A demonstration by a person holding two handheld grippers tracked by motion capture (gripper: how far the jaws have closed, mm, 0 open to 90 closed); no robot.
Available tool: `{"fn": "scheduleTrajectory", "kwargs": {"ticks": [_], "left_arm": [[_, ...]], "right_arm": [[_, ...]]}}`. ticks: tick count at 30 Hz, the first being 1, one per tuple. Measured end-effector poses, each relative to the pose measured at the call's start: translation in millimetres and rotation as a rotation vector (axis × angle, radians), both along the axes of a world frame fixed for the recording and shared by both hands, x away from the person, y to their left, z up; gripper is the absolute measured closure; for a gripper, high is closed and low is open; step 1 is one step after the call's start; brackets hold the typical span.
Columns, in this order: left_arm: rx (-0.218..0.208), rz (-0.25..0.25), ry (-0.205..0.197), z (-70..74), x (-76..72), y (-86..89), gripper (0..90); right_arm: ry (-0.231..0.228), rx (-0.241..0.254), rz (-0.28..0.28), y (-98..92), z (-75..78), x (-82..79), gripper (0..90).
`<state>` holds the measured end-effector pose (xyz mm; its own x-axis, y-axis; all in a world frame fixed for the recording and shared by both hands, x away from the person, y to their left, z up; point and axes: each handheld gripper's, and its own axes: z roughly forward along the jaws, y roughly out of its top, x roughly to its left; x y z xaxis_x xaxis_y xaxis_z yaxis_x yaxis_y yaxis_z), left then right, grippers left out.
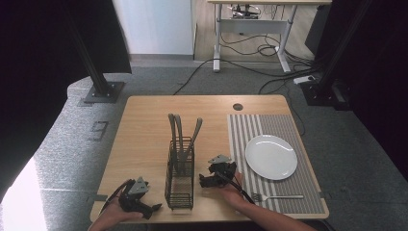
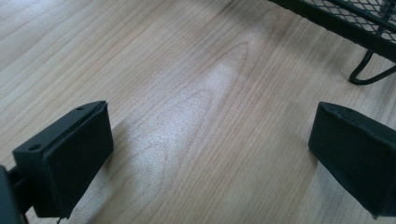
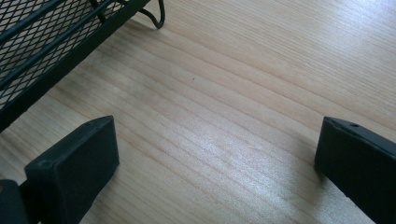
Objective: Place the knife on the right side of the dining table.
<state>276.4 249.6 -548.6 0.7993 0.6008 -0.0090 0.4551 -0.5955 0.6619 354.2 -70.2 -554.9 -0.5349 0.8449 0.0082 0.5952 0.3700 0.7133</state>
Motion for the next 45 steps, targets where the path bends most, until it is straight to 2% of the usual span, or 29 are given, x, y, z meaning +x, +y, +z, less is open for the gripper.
{"fn": "scheduleTrajectory", "kwargs": {"ticks": [8,10,13,15,20,28,35,39,42,45], "left_arm": [[0.000,-0.001,0.000,0.0,-0.2,0.0,0.0],[0.001,-0.001,0.000,0.1,-0.3,0.0,0.0],[0.001,-0.001,0.000,0.1,-0.3,0.0,0.0],[0.001,-0.002,0.000,0.1,-0.3,0.0,0.0],[0.001,-0.003,0.000,0.1,-0.2,0.1,0.0],[0.001,-0.003,0.000,0.1,-0.2,0.1,0.0],[0.001,-0.003,0.000,0.1,-0.2,0.0,0.0],[0.001,-0.002,0.000,0.1,-0.3,0.0,0.0],[0.001,-0.002,0.000,0.1,-0.3,0.0,0.0],[0.001,-0.002,0.000,0.1,-0.3,0.1,0.0]], "right_arm": [[0.000,0.000,-0.003,0.0,0.2,-0.5,0.3],[0.005,0.004,0.000,-0.8,2.0,-0.4,4.1],[0.013,0.074,0.009,-6.1,10.0,-0.3,5.4],[-0.005,0.116,0.018,-11.1,19.1,0.3,6.6],[-0.042,0.178,0.013,-22.1,39.4,1.9,8.1],[-0.085,0.223,0.020,-32.8,60.0,2.7,10.8],[-0.095,0.258,0.045,-40.1,71.9,4.4,13.3],[-0.117,0.282,0.052,-42.6,83.5,7.7,13.9],[-0.123,0.305,0.074,-44.1,91.4,10.0,17.9],[-0.147,0.326,0.088,-45.6,100.1,13.5,19.8]]}}
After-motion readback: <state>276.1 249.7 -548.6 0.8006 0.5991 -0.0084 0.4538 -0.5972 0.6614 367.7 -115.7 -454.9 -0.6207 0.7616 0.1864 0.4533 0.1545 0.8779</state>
